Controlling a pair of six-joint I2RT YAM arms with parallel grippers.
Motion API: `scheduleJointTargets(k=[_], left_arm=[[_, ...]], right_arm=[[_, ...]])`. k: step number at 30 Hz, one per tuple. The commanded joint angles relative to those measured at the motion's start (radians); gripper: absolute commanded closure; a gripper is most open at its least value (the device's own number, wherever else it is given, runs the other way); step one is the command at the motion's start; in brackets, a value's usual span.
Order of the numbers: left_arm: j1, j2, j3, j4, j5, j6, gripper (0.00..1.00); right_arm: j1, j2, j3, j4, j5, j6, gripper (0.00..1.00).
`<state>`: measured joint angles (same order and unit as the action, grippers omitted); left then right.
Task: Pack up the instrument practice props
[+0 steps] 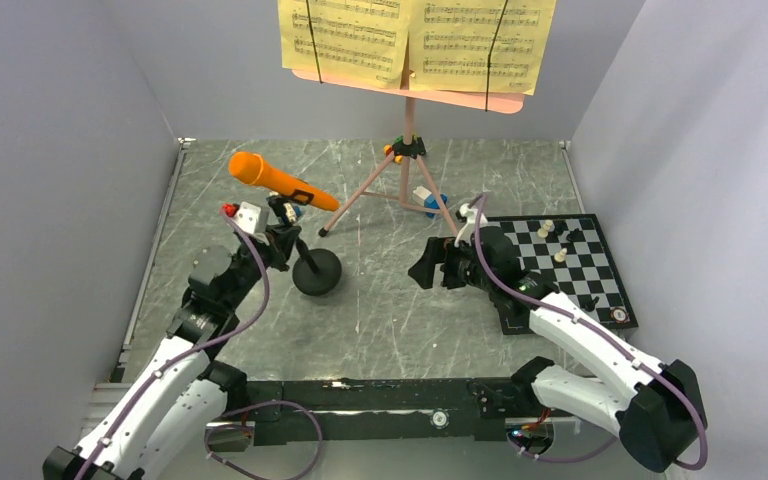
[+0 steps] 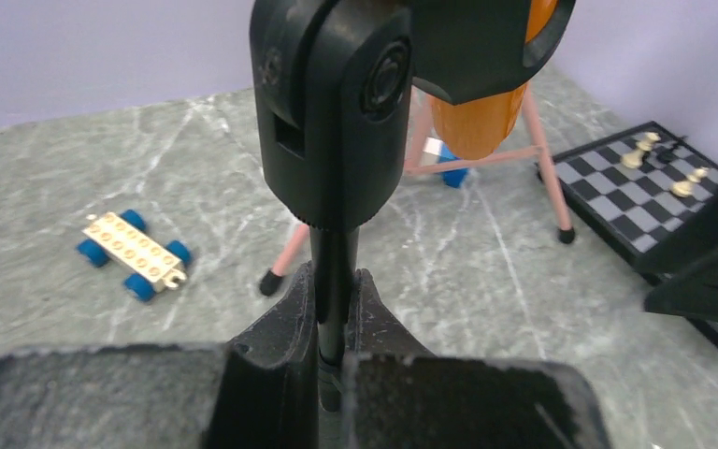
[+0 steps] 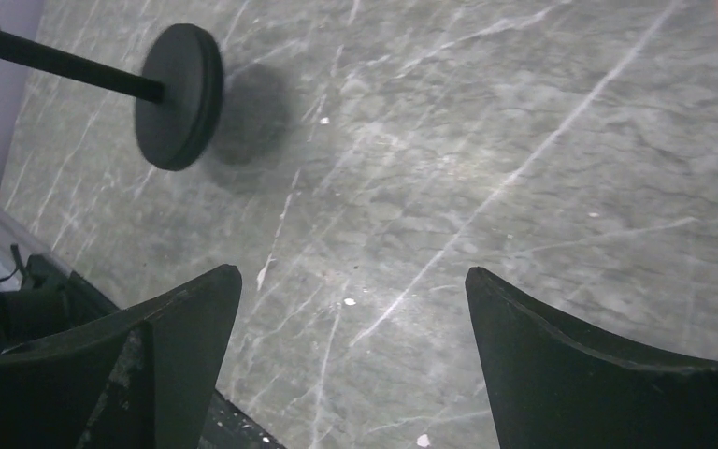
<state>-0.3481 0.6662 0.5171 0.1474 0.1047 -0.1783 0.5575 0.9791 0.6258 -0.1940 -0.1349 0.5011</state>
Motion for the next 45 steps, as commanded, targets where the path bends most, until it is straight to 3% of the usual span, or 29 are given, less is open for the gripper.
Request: scheduleJointTargets(k=[1,8,16,24,33,39,45], left_arm=[[-0.122,-0.037,-0.007,0.134,-0.141,-0.052,1.0],[-0.327,0.032,-0.026,0.146,-0.447,-0.084,1.0],[-0.525,0.126,-0.022,0.24,-0.678,-0.085,1.0],[-0.65,0.2,0.007,0.308,-0.806,-0.086,1.0],[-0.664,0.257,0.043,0.296,-0.81,-0.079,1.0],[-0.666,0.247,0.051,0.207,-0.759,-0.124,0.7],[-0.666,0.206,0.055,0.146,-0.733,-0.109,0.58]], right_arm=[[0.082,0.019,0.07,0.083,0.045,0.005,0.06],[0.221,0.05,0.064,0.17,0.13,0.023,0.08],[0.32,0.093,0.059,0.22,0.223,0.033,0.08],[0.356,0.112,0.069,0.235,0.263,0.029,0.08],[0.368,0.126,0.083,0.236,0.243,0.014,0.07],[0.373,0.134,0.083,0.216,0.235,0.008,0.06],[0.374,0.129,0.091,0.199,0.217,-0.005,0.04]])
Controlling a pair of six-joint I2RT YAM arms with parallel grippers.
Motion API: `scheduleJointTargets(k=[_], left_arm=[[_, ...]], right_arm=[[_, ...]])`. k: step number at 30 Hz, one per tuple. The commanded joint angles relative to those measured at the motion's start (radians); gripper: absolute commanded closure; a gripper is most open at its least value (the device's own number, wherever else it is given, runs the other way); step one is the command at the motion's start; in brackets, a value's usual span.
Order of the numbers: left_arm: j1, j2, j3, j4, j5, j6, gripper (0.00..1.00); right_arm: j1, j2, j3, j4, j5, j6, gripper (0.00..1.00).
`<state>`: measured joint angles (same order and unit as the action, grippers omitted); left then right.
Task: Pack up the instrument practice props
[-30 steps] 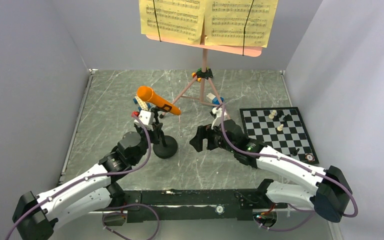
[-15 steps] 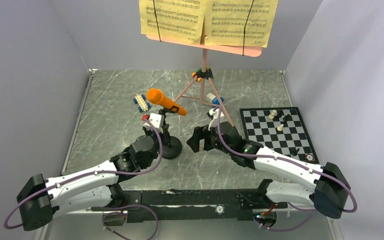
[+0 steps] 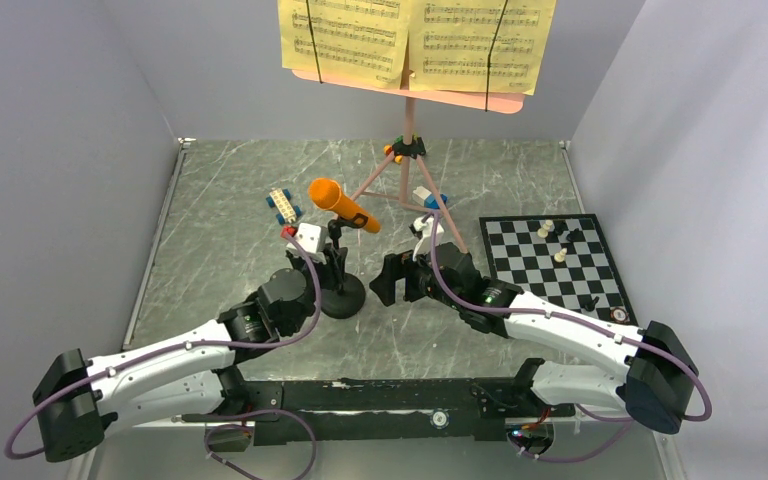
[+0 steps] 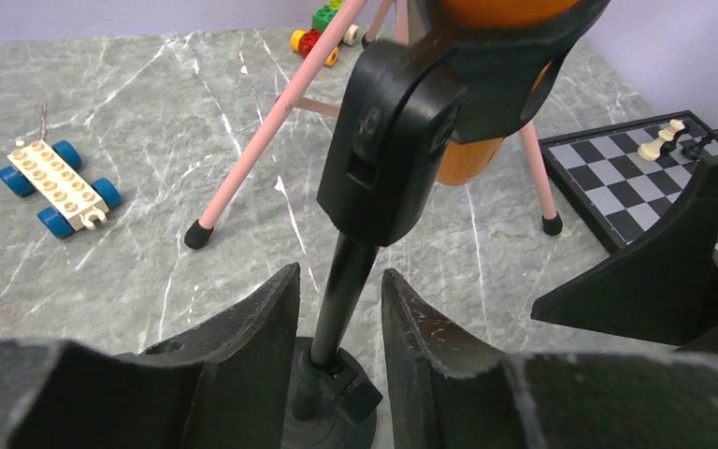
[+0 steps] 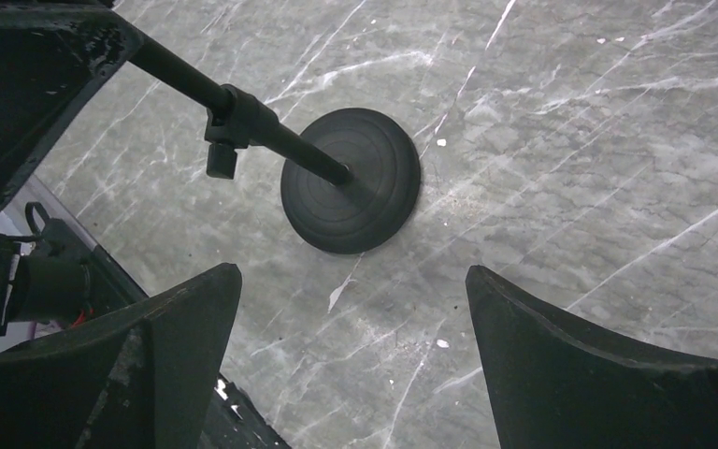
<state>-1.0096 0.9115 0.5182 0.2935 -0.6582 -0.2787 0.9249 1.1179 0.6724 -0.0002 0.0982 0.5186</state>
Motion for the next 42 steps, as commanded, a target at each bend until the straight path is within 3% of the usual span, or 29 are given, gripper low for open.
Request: scheduleJointTargets(k=[1,8,10,14,20,27,34,38,42], left_arm=[[-0.004,-0.048,0.06,-0.025,0.033,-0.003,0.57],[-0.002,-0.157,-0.016,0.024,0.116,0.132,0.41],[0.014,-0.181,-0.031,0.04,0.198,0.166,0.38],[0.142,-0.192,-0.027,0.004,0.441,0.15,0.41],[0.263,-0.159,-0.024,0.027,0.62,0.127,0.46],[0.283,-0.076,0.02,0.039,0.698,0.125,0.57],[0.283,-0.075,0.01,0.064,0.664,0.099,1.0],[0.283,-0.07,0.021,0.028,0.661,0.077,1.0],[0.283,-0.071,0.013,0.011,0.632,0.05,1.0]], right_arm=[[0.006,-0.011,0.047,0.005,-0.025,-0.032,0.04],[0.006,-0.045,0.046,-0.04,-0.073,-0.095,0.02],[0.006,-0.044,0.047,-0.042,-0.093,-0.112,0.02],[0.006,-0.036,0.048,-0.026,-0.157,-0.132,0.02],[0.006,-0.056,-0.001,0.11,-0.167,-0.138,0.08],[0.006,-0.014,-0.004,0.217,-0.156,-0.139,0.11],[0.009,0.037,0.025,0.236,-0.136,-0.154,0.13],[0.017,0.089,0.043,0.254,-0.144,-0.155,0.16],[0.028,0.141,0.065,0.281,-0.136,-0.149,0.28]])
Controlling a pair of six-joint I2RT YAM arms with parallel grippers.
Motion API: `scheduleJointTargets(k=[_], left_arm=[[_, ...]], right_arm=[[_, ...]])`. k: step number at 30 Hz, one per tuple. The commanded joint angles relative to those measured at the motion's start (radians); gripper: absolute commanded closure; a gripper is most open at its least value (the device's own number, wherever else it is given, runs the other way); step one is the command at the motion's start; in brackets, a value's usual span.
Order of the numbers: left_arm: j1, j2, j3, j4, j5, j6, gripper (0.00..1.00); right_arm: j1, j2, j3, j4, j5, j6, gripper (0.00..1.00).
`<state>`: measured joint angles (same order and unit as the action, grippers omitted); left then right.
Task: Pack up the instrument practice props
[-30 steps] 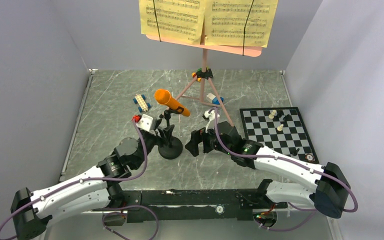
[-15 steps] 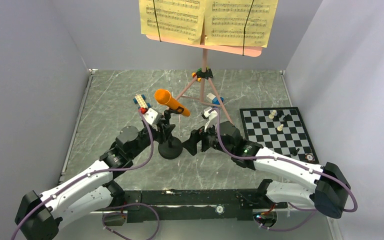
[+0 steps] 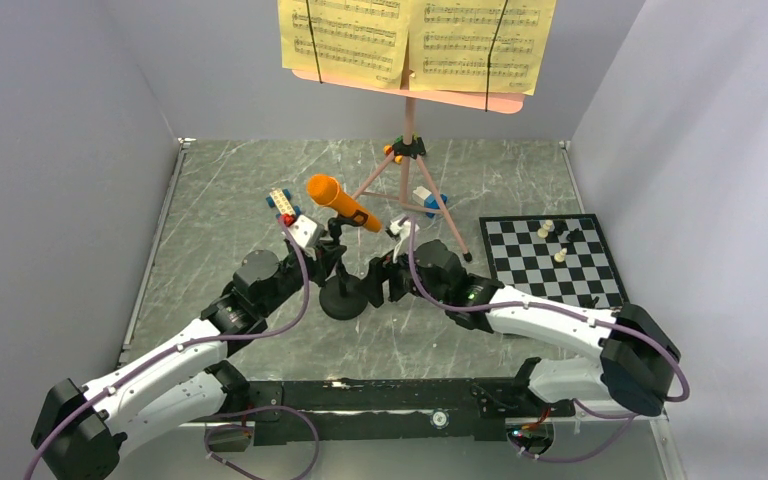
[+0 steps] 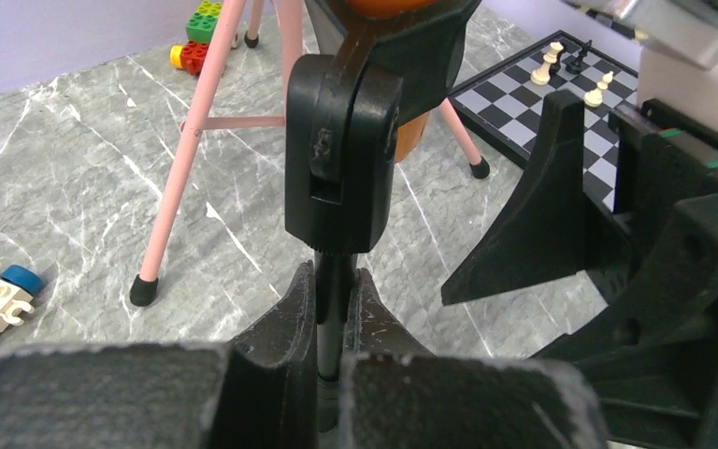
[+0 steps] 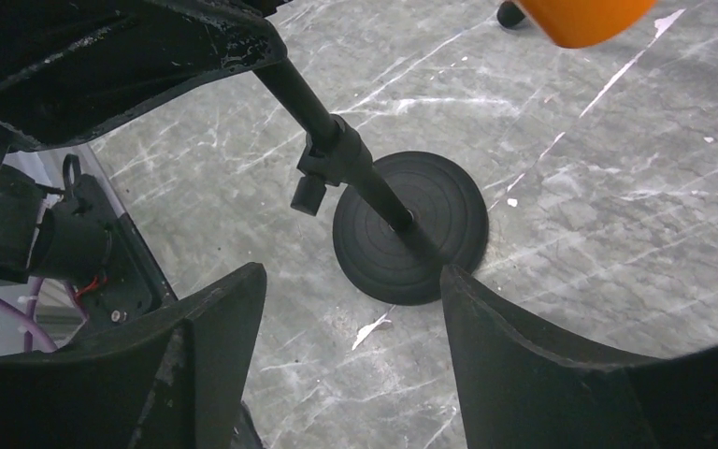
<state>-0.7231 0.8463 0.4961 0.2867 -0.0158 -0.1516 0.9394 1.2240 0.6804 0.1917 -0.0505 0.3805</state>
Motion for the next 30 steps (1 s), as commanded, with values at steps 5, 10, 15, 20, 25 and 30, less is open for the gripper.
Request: scheduleJointTargets(k=[5,10,15,20,25,30], left_arm=[[-0.006,-0.012,0.007,0.03,-0.035,-0.103,1.0],[-0.009,0.0,0.012,0.02,-0.033,-0.108,1.0],[-0.024,0.009,0.023,0.005,-0.04,-0.101,1.0],[-0.042,0.007,0.034,-0.02,-0.059,-0.078,1.0],[-0.045,0.013,0.037,-0.033,-0.074,-0.082,1.0],[-0.045,0.029,0.039,-0.04,-0.079,-0.086,1.0]], right_arm=[[0.034,0.097,0.077,0.144,0.006,-0.006,0.35],[0.049,0.162,0.117,0.159,0.037,-0.01,0.36],[0.055,0.217,0.157,0.16,0.078,-0.022,0.47],[0.06,0.255,0.17,0.155,0.083,-0.034,0.67],[0.074,0.271,0.181,0.123,0.087,-0.079,0.93],[0.129,0.277,0.177,0.094,0.191,-0.212,1.0]])
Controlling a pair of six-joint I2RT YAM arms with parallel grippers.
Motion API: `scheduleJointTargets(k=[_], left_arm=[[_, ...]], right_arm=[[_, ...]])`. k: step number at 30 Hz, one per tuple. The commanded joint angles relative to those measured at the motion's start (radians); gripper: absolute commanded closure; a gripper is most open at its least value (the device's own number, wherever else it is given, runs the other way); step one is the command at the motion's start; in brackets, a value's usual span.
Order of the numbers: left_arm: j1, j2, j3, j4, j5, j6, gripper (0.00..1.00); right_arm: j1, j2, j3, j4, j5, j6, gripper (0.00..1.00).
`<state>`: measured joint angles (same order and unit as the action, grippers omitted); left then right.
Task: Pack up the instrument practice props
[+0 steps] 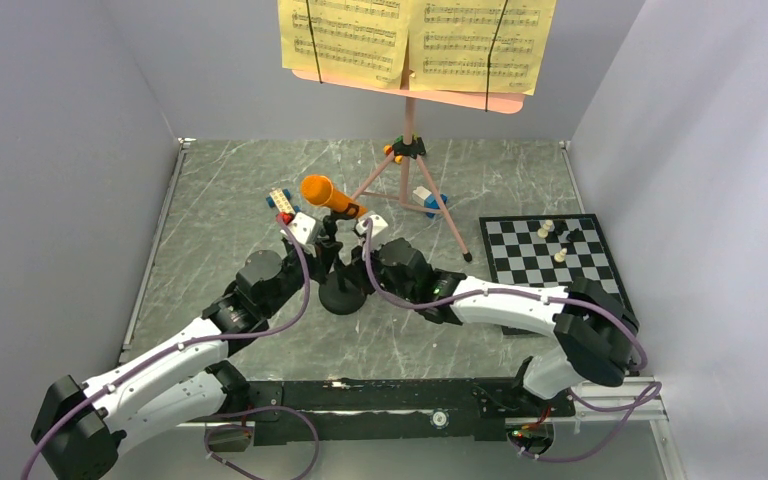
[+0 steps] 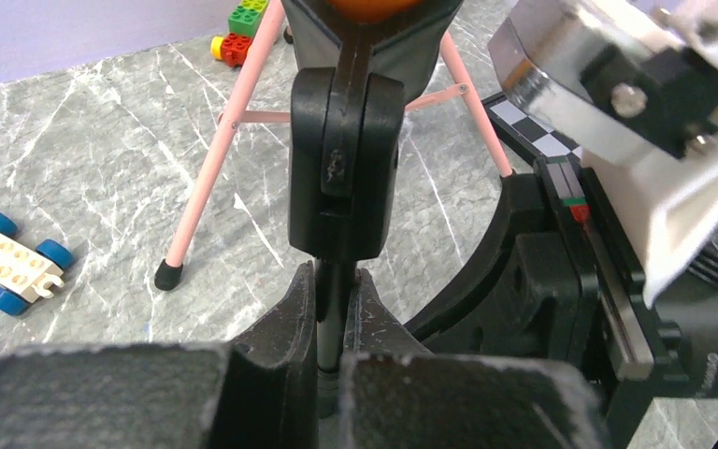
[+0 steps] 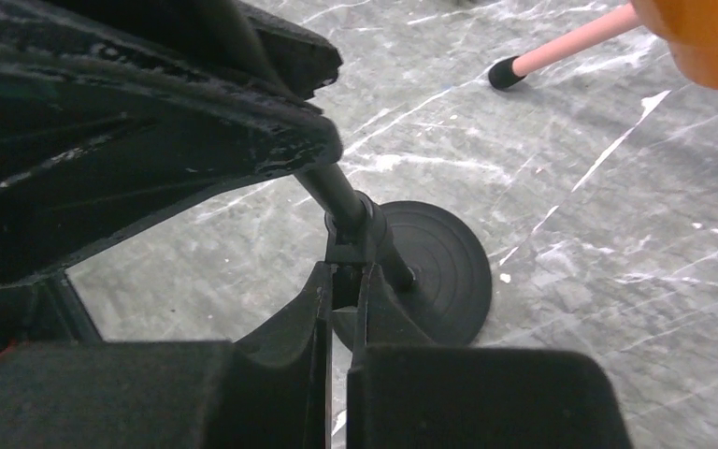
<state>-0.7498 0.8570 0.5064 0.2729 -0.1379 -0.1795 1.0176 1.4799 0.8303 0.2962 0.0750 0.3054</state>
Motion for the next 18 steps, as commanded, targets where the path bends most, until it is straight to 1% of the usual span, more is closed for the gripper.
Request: scheduleJointTargets(k=[1,9,12,14,18], left_arm=[[-0.018,0.021,0.028,-0.027,0.041,-0.061,1.0],[-0.019,0.052,0.022,-0.026,0.045,-0.064,1.0],[-0.019,0.058,0.017,-0.02,0.045,-0.064,1.0],[-0.019,0.062,0.013,-0.016,0.046,-0.064,1.0],[-0.019,0.069,0.004,-0.005,0.044,-0.069,1.0]], right_arm=[[0.062,0.022,0.026,-0.015,0.089,-0.161,1.0],[0.144,0.047,0.01,0.012,0.319,-0.379,1.0],[0.182,0.056,-0.005,0.052,0.416,-0.479,1.0],[0.212,0.072,-0.016,0.092,0.492,-0.561,1.0],[0.276,0.142,-0.043,0.232,0.659,-0.754,1.0]])
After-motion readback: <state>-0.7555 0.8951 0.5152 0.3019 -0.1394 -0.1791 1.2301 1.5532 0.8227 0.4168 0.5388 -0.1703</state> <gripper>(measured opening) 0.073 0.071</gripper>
